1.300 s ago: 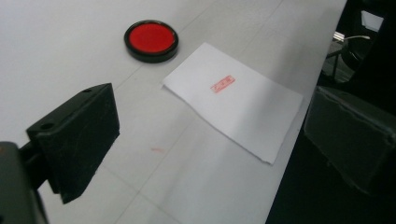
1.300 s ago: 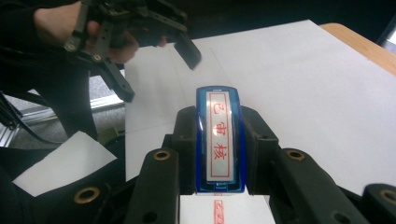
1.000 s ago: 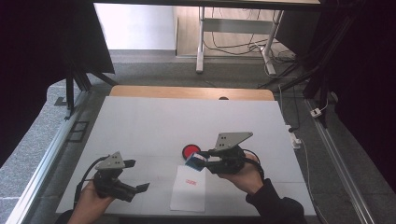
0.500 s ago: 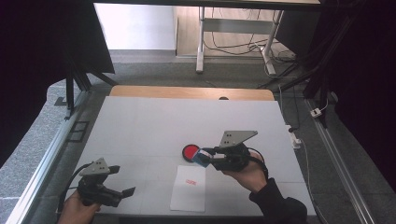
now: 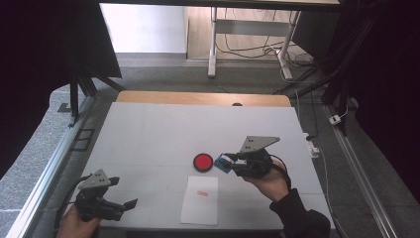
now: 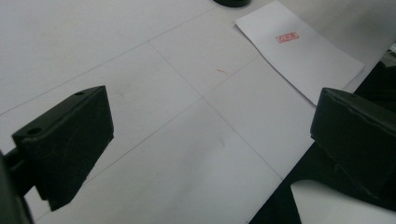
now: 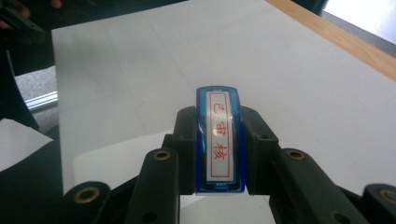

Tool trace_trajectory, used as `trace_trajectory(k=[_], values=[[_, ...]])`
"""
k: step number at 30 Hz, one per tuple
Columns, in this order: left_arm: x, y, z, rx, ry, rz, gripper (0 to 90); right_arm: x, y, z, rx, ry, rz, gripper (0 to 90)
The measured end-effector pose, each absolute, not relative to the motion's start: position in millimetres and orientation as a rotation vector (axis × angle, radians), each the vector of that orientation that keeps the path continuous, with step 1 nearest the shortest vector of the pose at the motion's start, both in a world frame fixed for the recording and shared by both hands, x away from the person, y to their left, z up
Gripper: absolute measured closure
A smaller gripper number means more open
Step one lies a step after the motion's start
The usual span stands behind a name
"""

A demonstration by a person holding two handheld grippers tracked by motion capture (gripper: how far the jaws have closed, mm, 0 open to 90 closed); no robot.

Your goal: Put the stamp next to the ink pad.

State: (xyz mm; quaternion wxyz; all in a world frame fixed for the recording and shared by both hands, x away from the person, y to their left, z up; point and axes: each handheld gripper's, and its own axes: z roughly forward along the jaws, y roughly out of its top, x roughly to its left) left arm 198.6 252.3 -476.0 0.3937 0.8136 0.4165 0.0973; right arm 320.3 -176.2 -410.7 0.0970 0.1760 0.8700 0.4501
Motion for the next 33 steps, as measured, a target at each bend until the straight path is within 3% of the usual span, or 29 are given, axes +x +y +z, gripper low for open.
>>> trace_trajectory(k=[33], values=[[197.9, 249.0, -476.4, 2.095, 1.059, 0.265, 0.7, 357.7, -220.0, -444.6, 0.790, 2.504, 1.008, 71.0]])
